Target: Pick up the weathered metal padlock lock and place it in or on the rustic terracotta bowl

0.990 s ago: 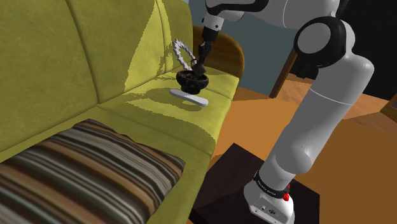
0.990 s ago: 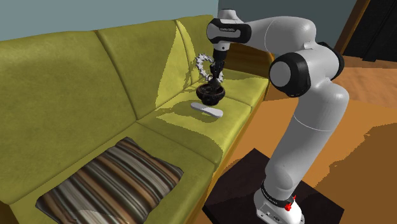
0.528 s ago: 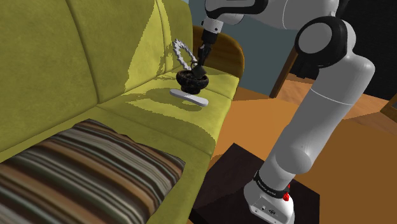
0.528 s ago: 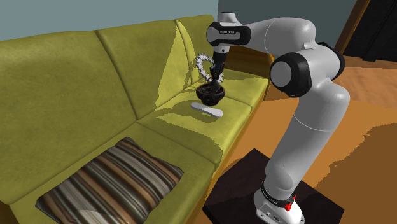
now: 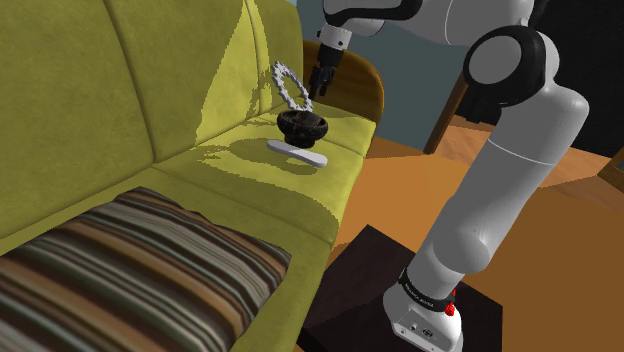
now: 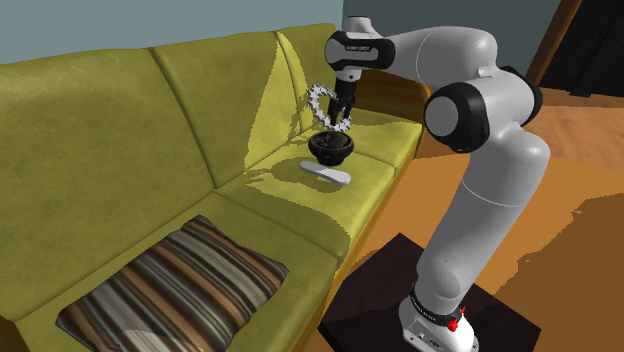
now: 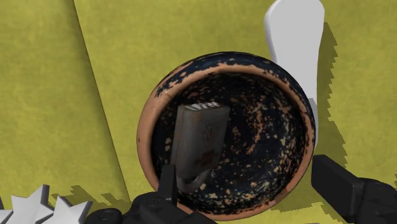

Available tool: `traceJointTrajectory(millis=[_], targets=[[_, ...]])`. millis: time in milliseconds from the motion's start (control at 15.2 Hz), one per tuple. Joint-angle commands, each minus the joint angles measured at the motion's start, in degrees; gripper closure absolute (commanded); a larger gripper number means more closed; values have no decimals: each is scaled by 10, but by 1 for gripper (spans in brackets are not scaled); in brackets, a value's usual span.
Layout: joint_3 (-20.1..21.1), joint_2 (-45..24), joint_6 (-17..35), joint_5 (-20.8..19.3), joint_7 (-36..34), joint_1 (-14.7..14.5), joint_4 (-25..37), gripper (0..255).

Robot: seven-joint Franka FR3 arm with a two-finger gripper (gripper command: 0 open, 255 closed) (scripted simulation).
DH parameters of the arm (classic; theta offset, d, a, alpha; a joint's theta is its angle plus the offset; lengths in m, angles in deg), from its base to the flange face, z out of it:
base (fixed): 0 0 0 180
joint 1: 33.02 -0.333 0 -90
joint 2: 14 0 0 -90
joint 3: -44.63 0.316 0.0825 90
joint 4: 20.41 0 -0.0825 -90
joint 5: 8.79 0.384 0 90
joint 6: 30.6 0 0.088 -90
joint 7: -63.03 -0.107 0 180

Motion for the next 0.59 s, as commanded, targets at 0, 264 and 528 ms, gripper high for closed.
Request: traceJointTrajectory(millis=[0, 264, 528], targets=[[-1, -2, -29, 1, 0, 1, 30, 0], [-3, -7, -65, 2, 1, 3, 71, 0], [-3, -7, -65, 2, 1, 3, 72, 0]])
